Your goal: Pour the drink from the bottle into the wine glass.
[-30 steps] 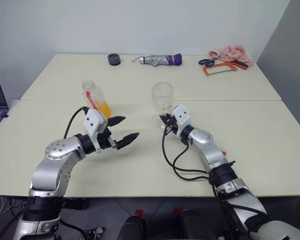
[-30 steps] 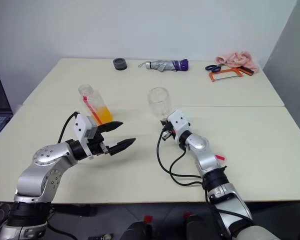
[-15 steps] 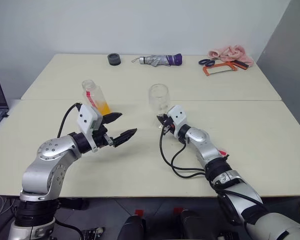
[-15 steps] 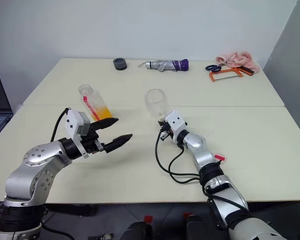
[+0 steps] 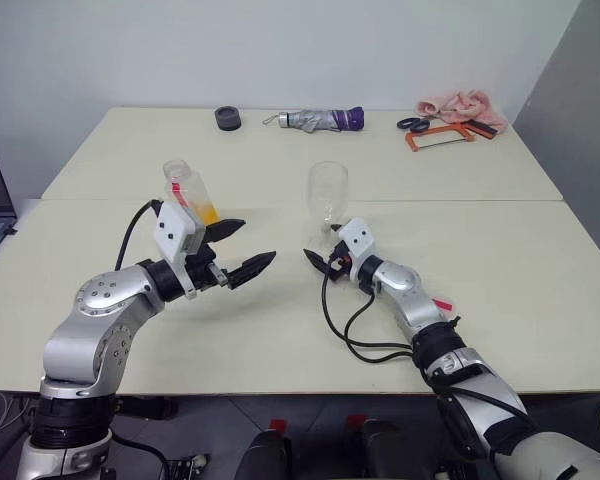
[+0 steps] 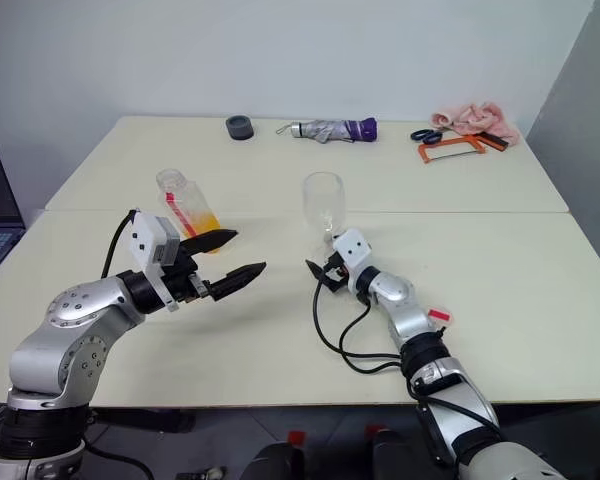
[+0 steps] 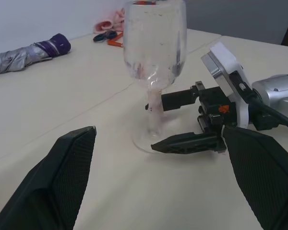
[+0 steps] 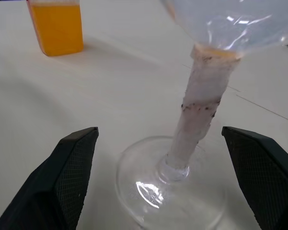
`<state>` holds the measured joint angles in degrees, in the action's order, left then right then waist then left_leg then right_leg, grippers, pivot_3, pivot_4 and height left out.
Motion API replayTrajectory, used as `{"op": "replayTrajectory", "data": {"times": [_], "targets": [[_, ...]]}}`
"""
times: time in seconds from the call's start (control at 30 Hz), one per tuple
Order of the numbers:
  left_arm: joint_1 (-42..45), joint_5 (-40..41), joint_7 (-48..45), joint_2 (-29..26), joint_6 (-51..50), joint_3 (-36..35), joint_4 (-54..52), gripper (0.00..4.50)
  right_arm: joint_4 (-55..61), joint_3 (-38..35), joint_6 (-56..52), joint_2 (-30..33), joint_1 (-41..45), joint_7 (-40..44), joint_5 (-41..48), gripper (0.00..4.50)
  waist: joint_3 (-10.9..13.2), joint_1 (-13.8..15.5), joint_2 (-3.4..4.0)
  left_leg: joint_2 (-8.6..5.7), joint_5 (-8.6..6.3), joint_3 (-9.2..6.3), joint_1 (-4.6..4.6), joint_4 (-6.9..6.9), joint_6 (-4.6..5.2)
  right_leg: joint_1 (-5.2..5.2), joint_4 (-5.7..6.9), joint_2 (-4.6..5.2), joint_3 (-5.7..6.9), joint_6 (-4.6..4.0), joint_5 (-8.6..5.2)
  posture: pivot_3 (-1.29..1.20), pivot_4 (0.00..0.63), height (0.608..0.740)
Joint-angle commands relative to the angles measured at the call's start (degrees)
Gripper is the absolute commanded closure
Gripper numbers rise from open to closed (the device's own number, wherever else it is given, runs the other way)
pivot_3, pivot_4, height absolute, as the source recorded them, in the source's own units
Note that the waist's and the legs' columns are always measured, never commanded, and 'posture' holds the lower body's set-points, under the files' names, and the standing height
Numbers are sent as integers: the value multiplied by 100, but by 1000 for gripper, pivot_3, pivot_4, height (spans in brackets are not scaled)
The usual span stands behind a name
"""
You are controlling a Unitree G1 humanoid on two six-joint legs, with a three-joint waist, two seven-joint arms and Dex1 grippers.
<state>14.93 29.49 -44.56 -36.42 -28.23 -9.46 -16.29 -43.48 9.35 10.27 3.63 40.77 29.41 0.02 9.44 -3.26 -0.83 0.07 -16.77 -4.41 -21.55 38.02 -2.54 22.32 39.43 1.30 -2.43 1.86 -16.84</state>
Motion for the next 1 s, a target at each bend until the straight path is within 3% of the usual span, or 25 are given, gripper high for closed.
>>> {"op": "replayTrajectory", "data": {"times": [0.03, 0.63, 0.9, 1.0], "targets": [[126, 145, 17, -39, 52, -173, -255, 0, 369, -45, -32, 56, -63, 18, -4, 38, 0, 0, 0, 0, 0, 1, 0, 0, 0, 0, 0, 0, 0, 0, 0, 0, 150, 740], [-120, 264, 235, 27, 80, -208, -410, 0, 3250, 85, -1156, 908, -1725, 402, 91, 38, 1, 21, 1, 3, 0, 0, -5, -4, 0, -1, -12, -1, 1, 1, 0, 0, 150, 740], [-391, -4, 520, 156, 271, -200, -270, 0, 4454, 192, -1591, 1389, -2273, 801, 174, 38, 1, 46, 1, 6, 0, -5, -12, -4, 0, -2, -28, -2, 7, 2, 0, 0, 150, 740], [-588, -368, 1035, 379, 460, -250, -75, 0, 4978, 187, -1741, 1568, -2411, 1128, 464, 38, 1, 47, 1, 6, 0, -4, -11, -6, 0, -4, -32, -3, 6, 2, 0, 0, 150, 740]]}}
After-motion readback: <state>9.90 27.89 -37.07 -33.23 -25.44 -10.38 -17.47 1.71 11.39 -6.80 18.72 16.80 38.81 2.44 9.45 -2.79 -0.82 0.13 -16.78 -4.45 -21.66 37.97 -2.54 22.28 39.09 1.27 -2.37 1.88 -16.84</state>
